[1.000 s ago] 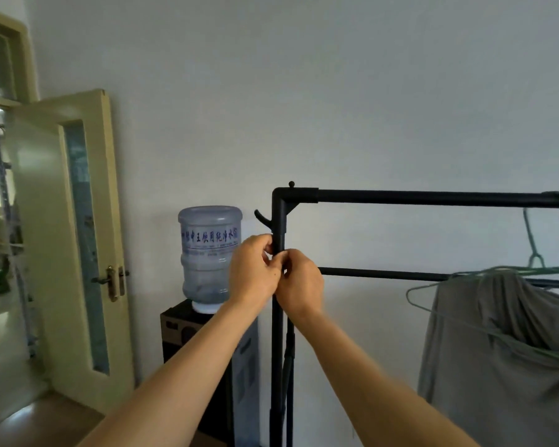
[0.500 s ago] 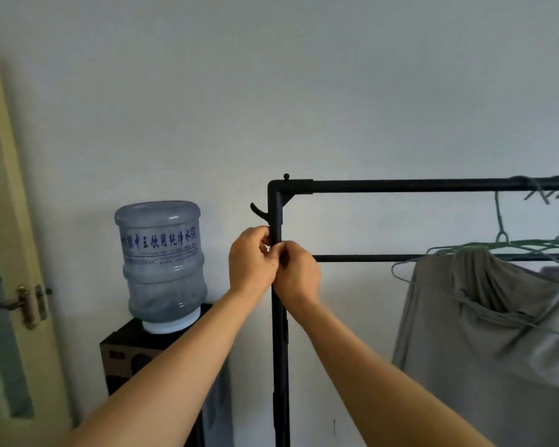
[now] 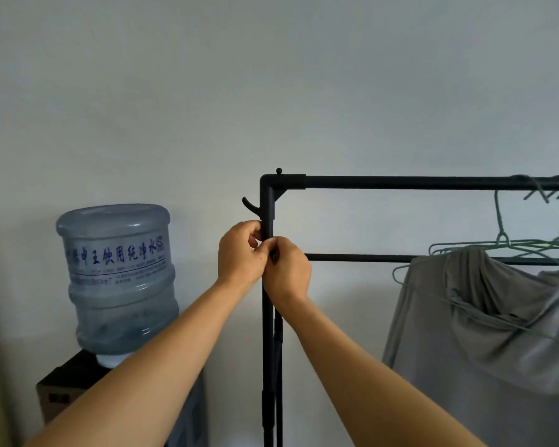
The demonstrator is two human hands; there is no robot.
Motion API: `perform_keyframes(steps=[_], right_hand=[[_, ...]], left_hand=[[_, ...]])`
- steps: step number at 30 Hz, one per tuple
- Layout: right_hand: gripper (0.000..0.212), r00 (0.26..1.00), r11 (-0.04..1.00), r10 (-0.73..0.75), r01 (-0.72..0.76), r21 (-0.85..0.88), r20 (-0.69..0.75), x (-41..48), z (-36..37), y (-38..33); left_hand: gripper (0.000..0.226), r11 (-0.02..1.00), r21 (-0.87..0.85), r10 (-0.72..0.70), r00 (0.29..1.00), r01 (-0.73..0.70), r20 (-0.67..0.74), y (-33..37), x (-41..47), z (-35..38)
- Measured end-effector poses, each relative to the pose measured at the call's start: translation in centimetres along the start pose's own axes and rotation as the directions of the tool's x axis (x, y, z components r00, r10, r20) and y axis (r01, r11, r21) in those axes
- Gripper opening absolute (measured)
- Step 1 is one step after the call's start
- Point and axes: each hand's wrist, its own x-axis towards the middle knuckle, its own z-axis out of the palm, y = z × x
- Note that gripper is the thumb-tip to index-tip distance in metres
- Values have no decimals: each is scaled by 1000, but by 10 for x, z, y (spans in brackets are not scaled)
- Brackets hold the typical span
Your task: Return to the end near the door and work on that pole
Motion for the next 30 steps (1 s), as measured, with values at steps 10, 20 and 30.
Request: perform_keyframes(steps=[10,20,30], right_hand=[[16,1000,1000,15,-15,-7,1,53,37,35],[17,999,999,8,-6,-32,43,59,42,37],[23,995,998,19,-14,-53,93,31,31,25]], left_hand=[[6,1000,-13,4,1000,-4,7,-41,42,40],[11,1000,-6,17,999,-17,39,-54,50,38],[13,999,-32,0,1000,1,9,-50,21,23]])
